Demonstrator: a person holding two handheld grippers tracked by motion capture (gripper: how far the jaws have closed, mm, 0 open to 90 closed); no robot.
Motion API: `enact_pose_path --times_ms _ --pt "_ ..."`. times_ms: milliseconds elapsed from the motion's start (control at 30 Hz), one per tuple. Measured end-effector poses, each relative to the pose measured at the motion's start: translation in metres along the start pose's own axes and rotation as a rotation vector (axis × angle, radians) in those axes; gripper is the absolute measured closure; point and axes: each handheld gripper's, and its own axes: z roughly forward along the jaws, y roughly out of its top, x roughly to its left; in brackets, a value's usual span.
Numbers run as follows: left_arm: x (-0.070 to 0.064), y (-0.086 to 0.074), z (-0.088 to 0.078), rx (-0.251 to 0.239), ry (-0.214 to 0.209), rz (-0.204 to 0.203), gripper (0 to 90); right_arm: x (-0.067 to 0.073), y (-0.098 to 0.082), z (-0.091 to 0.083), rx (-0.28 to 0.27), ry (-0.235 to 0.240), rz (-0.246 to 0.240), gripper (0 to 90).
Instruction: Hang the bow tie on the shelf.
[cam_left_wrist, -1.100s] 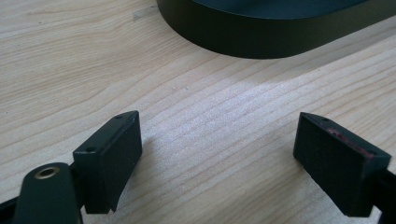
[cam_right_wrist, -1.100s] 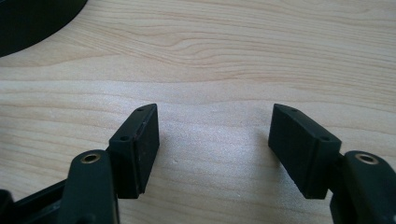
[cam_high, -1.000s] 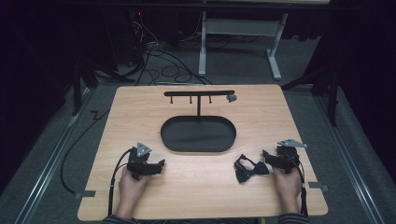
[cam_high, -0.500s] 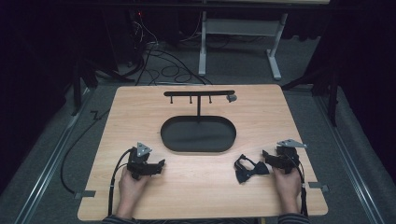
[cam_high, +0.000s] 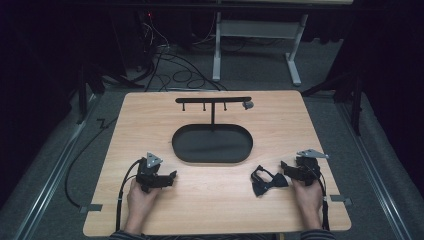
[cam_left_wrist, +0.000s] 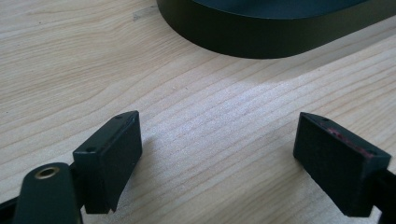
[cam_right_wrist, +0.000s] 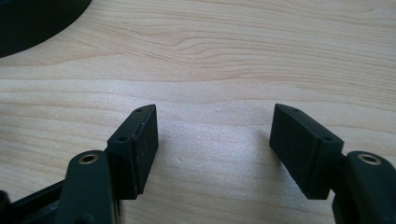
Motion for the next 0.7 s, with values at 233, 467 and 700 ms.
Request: enact_pose_path --times_ms 233,467,700 --pt "0.000 0.000 0.000 0.000 0.000 0.000 15.8 -0.002 0.001 -0.001 -0.016 -0.005 -0.003 38.5" --pt "0.000 0.000 0.000 0.002 0.001 0.001 15.8 -0.003 0.002 -0.013 -0.046 0.033 0.042 47.4" --pt "0.000 0.000 0.000 0.001 0.000 0.001 15.8 -0.002 0.001 -0.021 -0.051 0.068 0.066 49.0"
